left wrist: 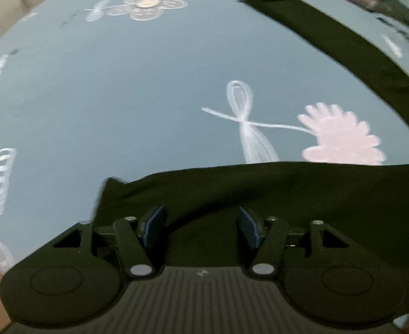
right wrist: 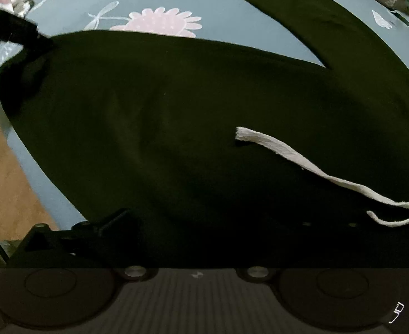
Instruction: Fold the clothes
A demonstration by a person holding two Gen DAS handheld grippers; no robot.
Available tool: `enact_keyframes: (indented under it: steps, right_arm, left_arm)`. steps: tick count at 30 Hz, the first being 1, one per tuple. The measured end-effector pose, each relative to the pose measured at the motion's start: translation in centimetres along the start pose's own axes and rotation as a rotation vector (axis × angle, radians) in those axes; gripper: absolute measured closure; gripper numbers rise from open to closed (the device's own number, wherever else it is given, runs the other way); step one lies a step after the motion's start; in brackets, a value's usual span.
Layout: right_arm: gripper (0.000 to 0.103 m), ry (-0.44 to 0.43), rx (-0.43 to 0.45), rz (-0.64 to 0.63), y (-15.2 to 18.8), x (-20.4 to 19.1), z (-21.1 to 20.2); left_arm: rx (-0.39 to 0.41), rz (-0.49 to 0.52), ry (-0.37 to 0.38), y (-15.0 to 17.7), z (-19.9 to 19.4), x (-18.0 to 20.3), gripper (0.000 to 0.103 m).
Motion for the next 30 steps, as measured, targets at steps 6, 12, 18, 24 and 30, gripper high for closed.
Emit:
enact_keyframes:
  steps: [6, 12, 18, 24, 30]
  right_arm:
    - [0.0, 0.014, -0.036, 0.026, -0.4, 0.0, 0.3]
    - [0.0, 0.033, -0.049, 0.012, -0.6, -0.5, 0.8]
    - [0.0, 0.044, -0.044, -0.017, -0.5, -0.7, 0.8]
    - [0.001, 0.043, -0.005, -0.068, 0.2, -0.5, -0.4]
    - [0.002, 0.065, 0.039, -0.181, 1.8, 0.8, -2.4]
  left_arm:
    - [0.039, -0.145, -0.04, -1.3, 2.2, -5.6, 0.049]
    - [0.036, -0.02, -0.079, -1.7, 2.5, -5.2, 0.051]
    - [0.078, 0.197, -0.07, -1.2, 0.6, 0.4, 0.052]
    - [0.127, 0.531, -0.005, 0.7, -1.8, 9.0, 0.051]
    - [0.148, 0.863, 0.173, 4.6, -2.3, 20.1, 0.049]
Point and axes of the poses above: each gripper's, at about its wrist camera, not at the fingertips, and z roughly the way its jaws point, x to its right, y to its underside, the point moved 10 cm from there along z, roughly the way its jaws point, and after that the axes turned 2 degrees about y, right-handed, at the moved point
